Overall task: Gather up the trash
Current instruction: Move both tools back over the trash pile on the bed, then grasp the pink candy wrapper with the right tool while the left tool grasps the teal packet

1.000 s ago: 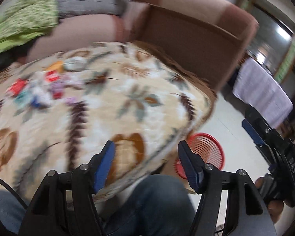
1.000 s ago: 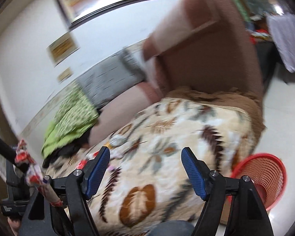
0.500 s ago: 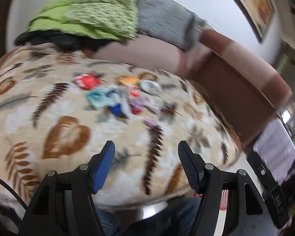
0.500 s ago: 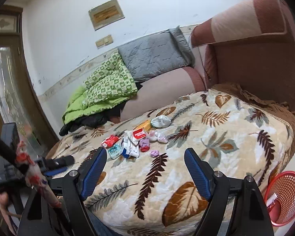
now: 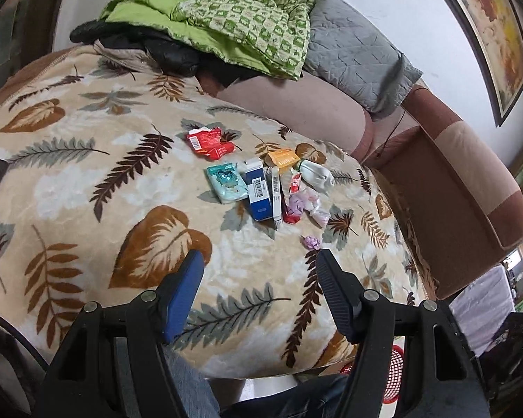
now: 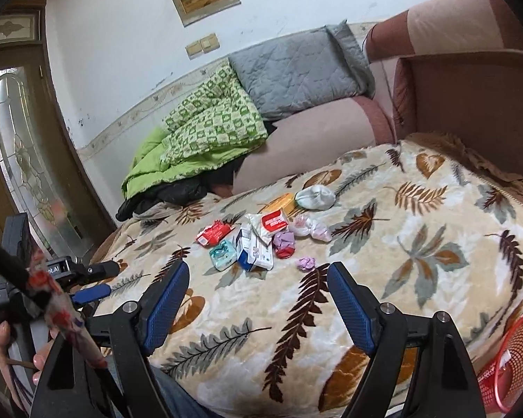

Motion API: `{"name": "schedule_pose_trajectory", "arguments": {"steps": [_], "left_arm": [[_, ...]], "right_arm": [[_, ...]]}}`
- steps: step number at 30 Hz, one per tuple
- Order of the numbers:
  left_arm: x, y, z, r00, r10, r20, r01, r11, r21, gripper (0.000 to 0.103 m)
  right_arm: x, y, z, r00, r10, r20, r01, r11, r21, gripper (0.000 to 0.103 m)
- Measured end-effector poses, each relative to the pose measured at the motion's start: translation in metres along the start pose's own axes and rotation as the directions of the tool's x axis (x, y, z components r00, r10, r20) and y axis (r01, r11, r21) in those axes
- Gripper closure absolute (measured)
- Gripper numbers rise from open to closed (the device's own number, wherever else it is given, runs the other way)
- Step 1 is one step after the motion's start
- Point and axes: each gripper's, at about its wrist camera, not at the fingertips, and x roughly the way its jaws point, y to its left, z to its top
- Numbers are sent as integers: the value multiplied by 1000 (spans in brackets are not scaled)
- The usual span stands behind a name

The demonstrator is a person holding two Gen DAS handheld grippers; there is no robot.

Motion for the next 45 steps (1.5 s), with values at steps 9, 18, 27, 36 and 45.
{"name": "schedule_pose_trajectory", "arguments": {"steps": [9, 18, 27, 36, 45], "left_arm": [[56, 12, 37, 995, 48, -82, -52, 997, -51, 37], [108, 35, 79, 982, 99, -163, -114, 989, -88, 37], [212, 39, 117, 933, 139, -331, -189, 974, -123, 37], [251, 54, 110, 931, 118, -345, -180, 971, -154, 38], [278, 65, 110, 908, 158, -387, -235, 959, -158, 62]], "right_arm": [[75, -13, 1, 996, -14, -89, 15, 1000, 15, 25], [155, -43, -5, 985, -17, -172, 31, 997, 75, 40], [222, -76, -14, 972, -13, -233, 51, 987, 155, 54], [244, -93, -33, 969, 48, -241, 2, 979, 205, 66], [245, -93, -37, 972, 88, -217, -41, 977, 210, 72]]}}
